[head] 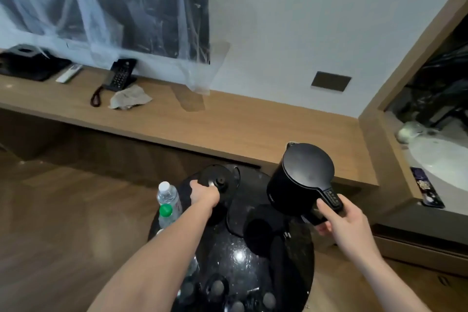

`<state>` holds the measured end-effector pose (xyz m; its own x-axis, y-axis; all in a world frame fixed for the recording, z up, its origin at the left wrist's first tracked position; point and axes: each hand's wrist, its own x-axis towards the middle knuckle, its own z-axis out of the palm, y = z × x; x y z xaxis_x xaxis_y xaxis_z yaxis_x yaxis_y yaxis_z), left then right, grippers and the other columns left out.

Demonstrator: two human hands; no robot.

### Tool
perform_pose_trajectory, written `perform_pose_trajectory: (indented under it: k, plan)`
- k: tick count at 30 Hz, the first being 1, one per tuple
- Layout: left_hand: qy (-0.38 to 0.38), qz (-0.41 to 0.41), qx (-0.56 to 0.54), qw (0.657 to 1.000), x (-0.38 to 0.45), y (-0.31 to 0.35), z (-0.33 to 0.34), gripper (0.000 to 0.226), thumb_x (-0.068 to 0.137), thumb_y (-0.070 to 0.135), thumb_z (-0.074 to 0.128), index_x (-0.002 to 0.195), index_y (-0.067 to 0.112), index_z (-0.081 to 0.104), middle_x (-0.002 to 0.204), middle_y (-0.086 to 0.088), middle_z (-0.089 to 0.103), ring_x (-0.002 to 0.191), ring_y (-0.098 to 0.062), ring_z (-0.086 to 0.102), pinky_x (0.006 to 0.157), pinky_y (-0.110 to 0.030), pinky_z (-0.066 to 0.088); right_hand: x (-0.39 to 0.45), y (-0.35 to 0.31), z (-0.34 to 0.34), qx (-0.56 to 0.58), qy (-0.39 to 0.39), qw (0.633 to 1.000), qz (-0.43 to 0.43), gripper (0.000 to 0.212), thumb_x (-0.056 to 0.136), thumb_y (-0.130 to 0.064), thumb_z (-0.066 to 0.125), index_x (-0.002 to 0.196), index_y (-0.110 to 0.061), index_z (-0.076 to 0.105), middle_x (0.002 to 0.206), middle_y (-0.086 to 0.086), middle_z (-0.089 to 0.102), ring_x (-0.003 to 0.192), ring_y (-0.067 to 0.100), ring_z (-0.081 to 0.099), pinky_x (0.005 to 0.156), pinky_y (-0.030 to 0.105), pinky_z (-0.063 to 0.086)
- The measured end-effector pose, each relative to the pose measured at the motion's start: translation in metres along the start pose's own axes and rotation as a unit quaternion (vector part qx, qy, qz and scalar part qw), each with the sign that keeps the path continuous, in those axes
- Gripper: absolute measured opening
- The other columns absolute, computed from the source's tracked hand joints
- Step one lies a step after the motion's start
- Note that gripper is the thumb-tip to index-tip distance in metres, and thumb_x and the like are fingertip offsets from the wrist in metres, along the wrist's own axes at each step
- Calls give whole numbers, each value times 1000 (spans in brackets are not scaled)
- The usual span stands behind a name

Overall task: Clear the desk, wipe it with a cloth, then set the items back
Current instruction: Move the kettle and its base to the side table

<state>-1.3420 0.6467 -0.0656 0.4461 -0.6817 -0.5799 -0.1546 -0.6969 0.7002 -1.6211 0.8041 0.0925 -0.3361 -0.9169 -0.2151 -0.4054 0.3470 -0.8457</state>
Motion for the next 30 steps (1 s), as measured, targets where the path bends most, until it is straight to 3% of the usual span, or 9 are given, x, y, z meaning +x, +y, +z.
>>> perform_pose_trajectory:
  k: [3, 10, 17, 20, 24, 26, 28, 30]
  plan:
    - [13, -17, 48, 999, -10, -11, 2, 59, 97, 30, 62, 149, 21, 35, 131, -23, 62, 116, -44, 63, 100, -45, 52, 19, 17, -2, -6, -38, 999, 4, 20, 100, -39, 65, 99, -19, 68, 82, 5, 76, 66, 22, 76, 81, 51, 58]
    - [2, -74, 180, 981, 4, -58, -1, 83, 92, 23, 66, 159, 14, 19, 154, -22, 44, 139, -40, 48, 117, -43, 39, 47, 34, 9, -15, -101, 995, 13, 14, 101, -33, 65, 97, -20, 68, 79, 1, 74, 66, 26, 76, 68, 38, 53]
    - [-41, -120, 263, 956, 3, -66, 15, 81, 99, 25, 62, 159, 4, 13, 155, -21, 40, 140, -38, 46, 96, -43, 51, 63, 47, 15, -9, -132, 991, 26, 9, 100, -36, 65, 101, -28, 70, 84, 1, 76, 69, 25, 76, 66, 36, 57]
    - [-91, -126, 339, 928, 9, -84, 24, 75, 97, 16, 59, 158, -4, 19, 155, -21, 43, 141, -34, 48, 113, -40, 43, 68, 51, 19, -13, -150, 988, 35, 10, 100, -38, 65, 109, -34, 68, 89, -2, 78, 70, 24, 77, 69, 39, 61]
    - [-167, -105, 427, 882, 2, -94, 30, 50, 97, 10, 50, 144, -6, 49, 146, -20, 56, 131, -31, 60, 108, -40, 50, 71, 50, 29, -24, -187, 982, 24, 11, 100, -35, 65, 111, -38, 67, 91, -10, 78, 70, 23, 76, 75, 45, 64]
    - [-182, -79, 463, 864, -1, -94, 34, 47, 97, 13, 51, 142, -1, 55, 147, -18, 56, 134, -32, 57, 112, -42, 46, 70, 48, 36, -25, -199, 979, 23, 14, 100, -33, 65, 111, -41, 64, 91, -10, 77, 70, 23, 76, 73, 43, 65]
    - [-174, -54, 508, 842, -3, -94, 40, 53, 98, 14, 50, 150, 2, 46, 157, -20, 42, 145, -36, 42, 119, -47, 33, 70, 50, 44, -38, -210, 977, 24, 14, 100, -34, 66, 112, -38, 65, 93, -8, 76, 70, 22, 76, 71, 44, 65]
    - [-170, -47, 506, 845, -9, -92, 41, 57, 102, 12, 45, 157, 2, 32, 162, -24, 27, 149, -42, 30, 122, -50, 25, 70, 52, 50, -51, -225, 973, 21, 13, 99, -36, 66, 112, -33, 66, 89, -7, 76, 70, 22, 76, 72, 46, 65]
